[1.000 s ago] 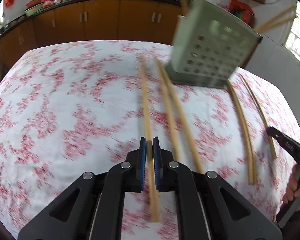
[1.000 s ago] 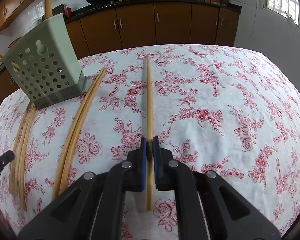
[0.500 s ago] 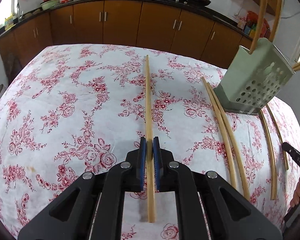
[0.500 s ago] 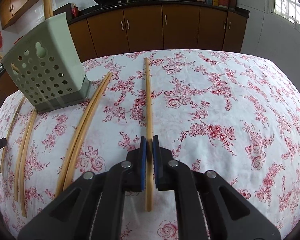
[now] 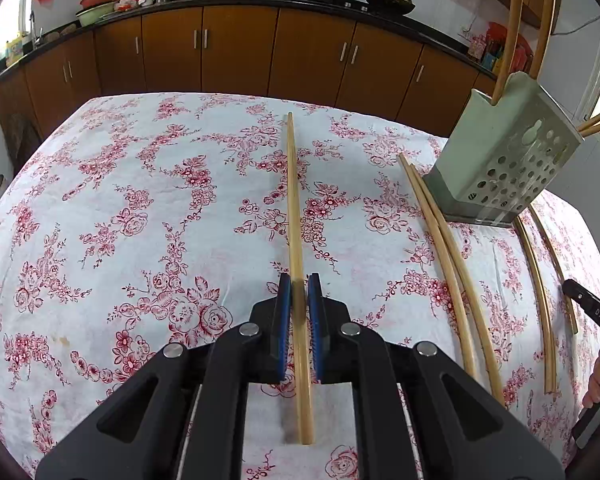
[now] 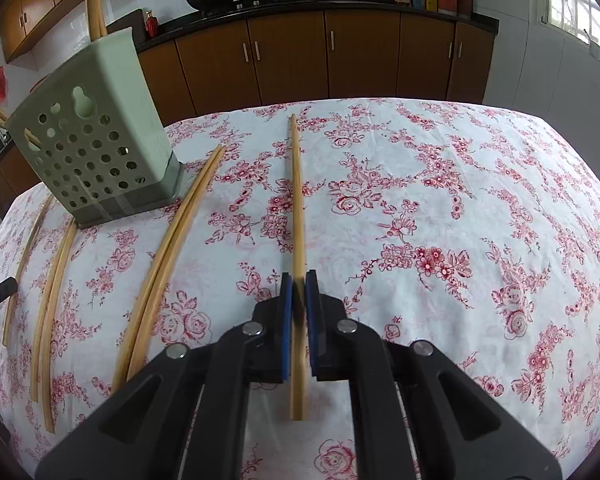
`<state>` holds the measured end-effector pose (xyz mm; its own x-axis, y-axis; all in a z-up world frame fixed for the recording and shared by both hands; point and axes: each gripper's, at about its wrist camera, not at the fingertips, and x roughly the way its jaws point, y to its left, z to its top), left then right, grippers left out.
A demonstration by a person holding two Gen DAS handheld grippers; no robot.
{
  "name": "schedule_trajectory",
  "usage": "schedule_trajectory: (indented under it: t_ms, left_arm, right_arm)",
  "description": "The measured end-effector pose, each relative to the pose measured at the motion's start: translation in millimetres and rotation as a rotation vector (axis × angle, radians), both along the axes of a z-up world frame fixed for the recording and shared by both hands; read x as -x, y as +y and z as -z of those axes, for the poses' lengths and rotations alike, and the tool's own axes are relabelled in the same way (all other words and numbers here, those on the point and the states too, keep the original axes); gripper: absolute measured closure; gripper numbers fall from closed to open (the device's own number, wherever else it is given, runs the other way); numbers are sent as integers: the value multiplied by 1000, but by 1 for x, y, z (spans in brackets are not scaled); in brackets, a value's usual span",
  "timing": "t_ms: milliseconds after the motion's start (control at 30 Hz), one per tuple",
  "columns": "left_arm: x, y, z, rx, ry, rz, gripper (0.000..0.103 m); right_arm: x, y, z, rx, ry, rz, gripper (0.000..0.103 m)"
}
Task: Organize utensils
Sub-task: 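Lift both held chopsticks off the tablecloth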
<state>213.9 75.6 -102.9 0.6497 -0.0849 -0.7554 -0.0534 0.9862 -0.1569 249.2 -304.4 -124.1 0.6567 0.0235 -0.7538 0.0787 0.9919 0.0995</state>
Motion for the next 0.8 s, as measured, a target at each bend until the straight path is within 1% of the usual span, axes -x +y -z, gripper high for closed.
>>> schedule_trajectory:
  t_ms: [467,567,667,800]
  left_arm:
    - [-1,2,0,1,1,-1,93]
    - [-1,-3,0,-31,4,-2,93]
    - [-1,-11,0,-88,9,-1,93]
    - [6,-13,0,-97,11,-5,93]
  right_arm:
    - [-1,1,-1,11,1,0,95]
    - [-1,4,-1,29,3,-1,95]
    - [1,8,-1,48,4,-5,94]
    - [5,7,-1,44,4,-10,94]
